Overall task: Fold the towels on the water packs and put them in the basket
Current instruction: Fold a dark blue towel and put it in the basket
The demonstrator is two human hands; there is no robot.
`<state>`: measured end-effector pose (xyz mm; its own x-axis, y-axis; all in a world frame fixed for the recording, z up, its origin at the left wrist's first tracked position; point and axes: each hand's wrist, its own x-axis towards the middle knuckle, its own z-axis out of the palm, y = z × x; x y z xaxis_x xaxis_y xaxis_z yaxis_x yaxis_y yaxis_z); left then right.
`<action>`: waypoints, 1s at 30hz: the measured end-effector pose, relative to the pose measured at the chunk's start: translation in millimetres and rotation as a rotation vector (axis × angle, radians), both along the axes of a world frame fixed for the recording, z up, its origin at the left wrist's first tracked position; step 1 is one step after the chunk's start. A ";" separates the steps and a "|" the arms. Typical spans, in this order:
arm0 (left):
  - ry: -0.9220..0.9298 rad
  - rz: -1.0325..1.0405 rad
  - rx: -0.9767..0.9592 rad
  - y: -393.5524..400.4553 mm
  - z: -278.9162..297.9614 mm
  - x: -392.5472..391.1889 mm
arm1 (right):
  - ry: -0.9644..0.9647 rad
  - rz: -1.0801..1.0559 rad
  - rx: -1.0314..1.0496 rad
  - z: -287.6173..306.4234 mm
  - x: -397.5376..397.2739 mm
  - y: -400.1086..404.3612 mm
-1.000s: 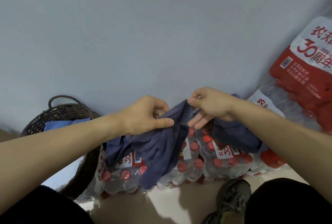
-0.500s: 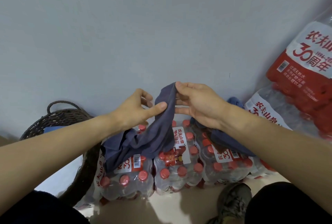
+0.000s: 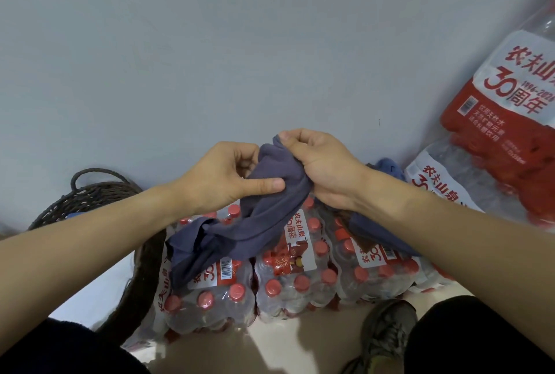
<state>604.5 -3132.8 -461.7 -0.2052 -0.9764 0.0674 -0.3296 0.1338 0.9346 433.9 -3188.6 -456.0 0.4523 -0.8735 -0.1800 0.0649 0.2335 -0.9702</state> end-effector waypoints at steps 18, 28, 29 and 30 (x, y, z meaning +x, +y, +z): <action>-0.665 -0.121 0.189 3.3 -11.9 62.3 | 0.243 -0.020 -0.206 -28.5 9.6 -16.2; -0.901 0.002 0.382 16.3 -64.1 108.3 | 0.802 0.421 -0.451 -111.2 59.1 3.0; -0.904 -0.004 0.387 18.0 -66.9 108.5 | 0.853 0.484 -0.477 -123.2 63.5 9.7; -0.902 -0.009 0.394 19.2 -68.7 109.0 | 0.905 0.552 -0.515 -133.8 67.9 15.9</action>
